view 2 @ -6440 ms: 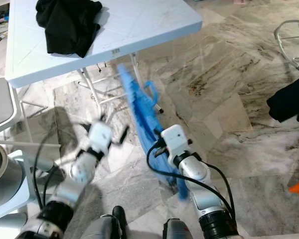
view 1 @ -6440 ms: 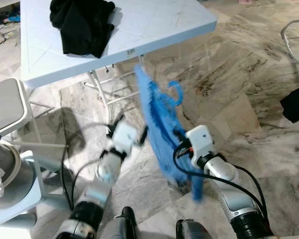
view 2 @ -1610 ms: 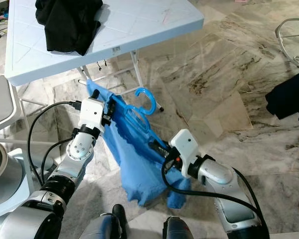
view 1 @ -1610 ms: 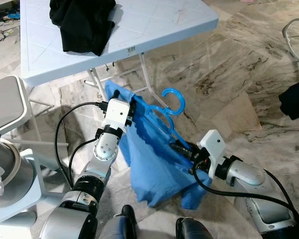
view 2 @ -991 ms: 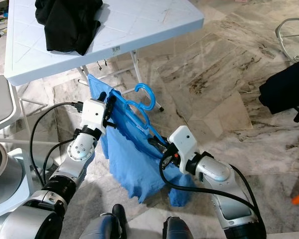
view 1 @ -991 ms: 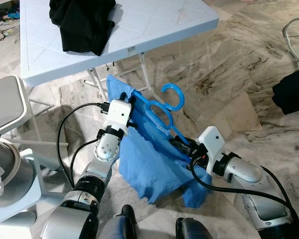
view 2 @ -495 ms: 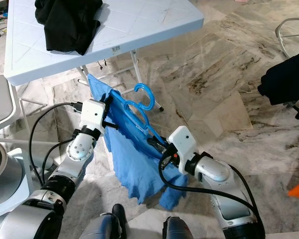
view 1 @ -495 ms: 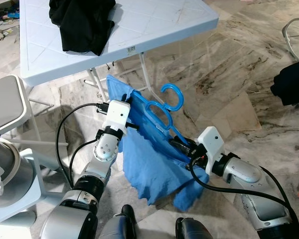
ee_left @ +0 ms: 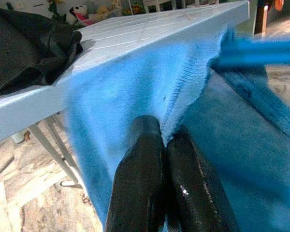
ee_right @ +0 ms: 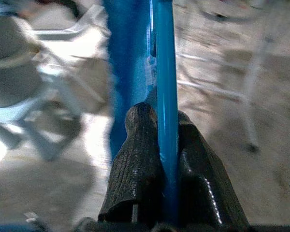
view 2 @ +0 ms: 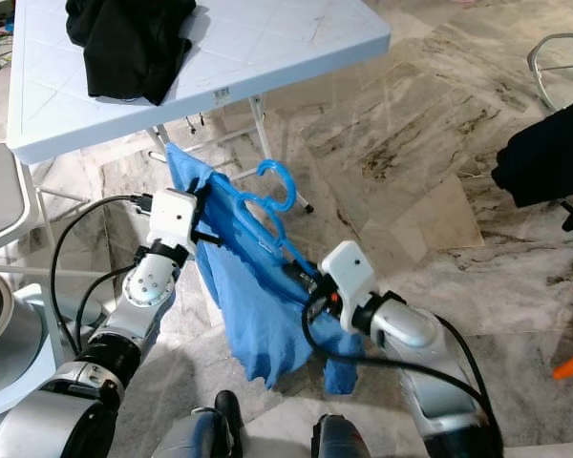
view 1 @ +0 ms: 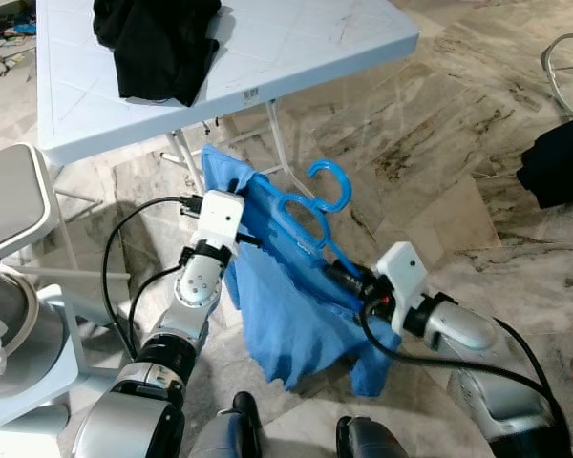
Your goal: Hang hanger
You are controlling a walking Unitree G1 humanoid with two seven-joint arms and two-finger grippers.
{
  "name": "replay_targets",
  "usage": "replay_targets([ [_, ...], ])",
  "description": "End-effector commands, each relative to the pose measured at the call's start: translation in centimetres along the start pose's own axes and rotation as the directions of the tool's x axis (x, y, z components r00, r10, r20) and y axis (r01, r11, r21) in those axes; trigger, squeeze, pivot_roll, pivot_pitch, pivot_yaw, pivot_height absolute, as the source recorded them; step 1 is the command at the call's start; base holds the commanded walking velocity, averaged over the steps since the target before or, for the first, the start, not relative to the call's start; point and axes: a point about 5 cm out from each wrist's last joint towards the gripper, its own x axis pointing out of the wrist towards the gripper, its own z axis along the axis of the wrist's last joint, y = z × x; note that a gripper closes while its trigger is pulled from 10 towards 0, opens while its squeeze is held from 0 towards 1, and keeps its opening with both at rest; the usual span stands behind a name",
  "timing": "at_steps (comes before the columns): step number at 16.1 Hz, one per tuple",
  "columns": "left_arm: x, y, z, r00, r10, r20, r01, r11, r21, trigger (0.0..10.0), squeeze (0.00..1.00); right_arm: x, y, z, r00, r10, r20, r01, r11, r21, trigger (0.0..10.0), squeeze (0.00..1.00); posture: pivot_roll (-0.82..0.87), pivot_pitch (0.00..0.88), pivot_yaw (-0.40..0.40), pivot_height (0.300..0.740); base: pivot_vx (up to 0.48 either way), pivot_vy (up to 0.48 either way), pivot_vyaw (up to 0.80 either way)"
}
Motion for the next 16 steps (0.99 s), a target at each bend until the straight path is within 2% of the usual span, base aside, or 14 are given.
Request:
replay_targets([
  [1, 0.2, 0.1, 0.4, 1.0, 0.006, 0.016, -0.005, 1.0, -0.01, 0.0, 0.0, 0.1, -0.8, -0.2, 0.996, -0.093, -0.004, 0.093, 0.996, -0.005, 10.0, 0.0, -0.21, 0.272, 0.085, 0.74, 0.0, 0.0, 0.0],
  [3, 0.0, -0.4, 0.8, 0.999, -0.009, 0.047, 0.01, 1.0, -0.023, 0.0, 0.0, 0.3, -1.5, -0.9, 0.986, -0.16, -0.037, 0.159, 0.987, -0.03, 10.0, 0.0, -0.21, 0.272, 0.087, 0.74, 0.0, 0.0, 0.0],
  [5, -0.2, -0.5, 0.8, 0.998, -0.014, 0.054, 0.016, 1.0, -0.023, 0.0, 0.0, 0.1, -1.7, -1.3, 0.984, -0.168, -0.052, 0.165, 0.985, -0.057, 10.0, 0.0, -0.2, 0.271, 0.089, 0.74, 0.0, 0.0, 0.0],
  [8, -0.1, 0.6, 0.4, 1.0, 0.013, 0.024, -0.013, 1.0, -0.008, 0.0, 0.0, -0.9, -2.7, -1.5, 0.984, -0.169, -0.055, 0.165, 0.984, -0.066, 10.0, 0.0, -0.2, 0.269, 0.088, 0.74, 0.0, 0.0, 0.0],
  [11, 0.2, 1.8, 0.6, 0.999, 0.045, 0.016, -0.045, 0.999, 0.013, 0.0, 0.0, -2.9, -3.4, -1.6, 0.993, -0.096, -0.071, 0.088, 0.991, -0.104, 10.0, 0.0, -0.21, 0.269, 0.089, 0.74, 0.0, 0.0, 0.0],
  [12, 0.5, 2.4, 0.7, 0.998, 0.067, 0.011, -0.067, 0.998, 0.02, 0.0, 0.0, -4.2, -3.7, -1.4, 0.996, -0.042, -0.083, 0.03, 0.991, -0.132, 10.0, 0.0, -0.21, 0.269, 0.089, 0.74, 0.0, 0.0, 0.0],
  [14, 0.6, 2.7, 0.8, 0.997, 0.075, 0.011, -0.075, 0.997, 0.021, 0.0, 0.0, -5.6, -4.4, -1.4, 0.993, -0.03, -0.112, 0.013, 0.988, -0.155, 10.0, 0.0, -0.21, 0.269, 0.088, 0.74, 0.0, 0.0, 0.0],
  [16, 0.6, 3.2, 0.6, 0.996, 0.087, -0.011, -0.086, 0.996, 0.03, 0.0, 0.0, -8.2, -5.4, -1.4, 0.987, 0.009, -0.159, -0.034, 0.987, -0.156, 10.0, 0.0, -0.22, 0.269, 0.091, 0.74, 0.0, 0.0, 0.0],
])
